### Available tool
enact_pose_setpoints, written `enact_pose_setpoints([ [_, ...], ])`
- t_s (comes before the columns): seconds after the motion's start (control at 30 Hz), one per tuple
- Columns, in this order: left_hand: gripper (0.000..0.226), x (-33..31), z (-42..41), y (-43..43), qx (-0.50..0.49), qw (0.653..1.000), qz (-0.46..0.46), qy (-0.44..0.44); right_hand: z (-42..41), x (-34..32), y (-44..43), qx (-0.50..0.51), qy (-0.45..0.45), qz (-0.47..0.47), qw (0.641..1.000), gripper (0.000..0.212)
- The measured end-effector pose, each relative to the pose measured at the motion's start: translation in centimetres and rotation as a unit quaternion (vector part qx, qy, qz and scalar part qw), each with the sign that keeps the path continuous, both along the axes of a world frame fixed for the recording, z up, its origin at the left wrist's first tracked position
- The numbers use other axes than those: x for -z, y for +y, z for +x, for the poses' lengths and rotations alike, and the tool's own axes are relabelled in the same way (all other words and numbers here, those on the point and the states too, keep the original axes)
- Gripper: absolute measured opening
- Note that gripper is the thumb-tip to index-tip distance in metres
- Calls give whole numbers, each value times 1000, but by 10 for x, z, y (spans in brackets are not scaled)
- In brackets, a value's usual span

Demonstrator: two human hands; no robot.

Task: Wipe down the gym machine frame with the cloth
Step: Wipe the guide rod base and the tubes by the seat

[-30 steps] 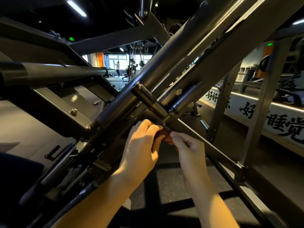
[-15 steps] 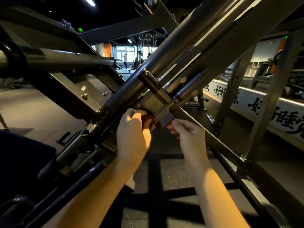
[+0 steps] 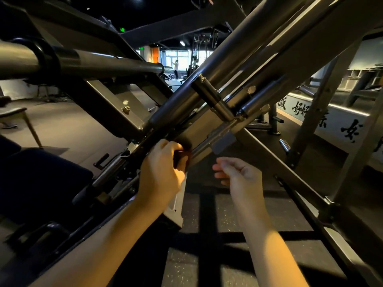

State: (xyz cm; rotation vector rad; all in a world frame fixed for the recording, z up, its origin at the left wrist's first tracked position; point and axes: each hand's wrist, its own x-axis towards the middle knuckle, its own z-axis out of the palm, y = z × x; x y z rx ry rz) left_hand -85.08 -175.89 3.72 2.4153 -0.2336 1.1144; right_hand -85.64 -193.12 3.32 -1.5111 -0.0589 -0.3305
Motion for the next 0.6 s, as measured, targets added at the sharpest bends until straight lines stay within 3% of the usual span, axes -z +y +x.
enact_pose_setpoints([
  [0.07, 25, 3, -13, 17, 34, 996, -83, 18, -5, 8, 10, -42, 12, -16, 999, 19],
  [0.17, 27, 7, -30, 29, 66, 968, -212, 116, -13, 20, 26, -112, 11, -36, 993, 18],
  [0.27, 24, 11, -40, 38, 87, 946, -278, 143, -19, 28, 42, -193, 40, 6, 980, 26],
  [0.33, 23, 12, -48, 44, 86, 935, -302, 162, -19, 32, 52, -228, 73, 5, 971, 27],
  [0.47, 20, 8, -62, 55, 85, 919, -309, 228, -16, 39, 60, -210, 120, -90, 966, 23],
  [0.6, 15, 8, -68, 86, 25, 943, -265, 201, -19, 20, 50, -111, 94, -11, 989, 16],
])
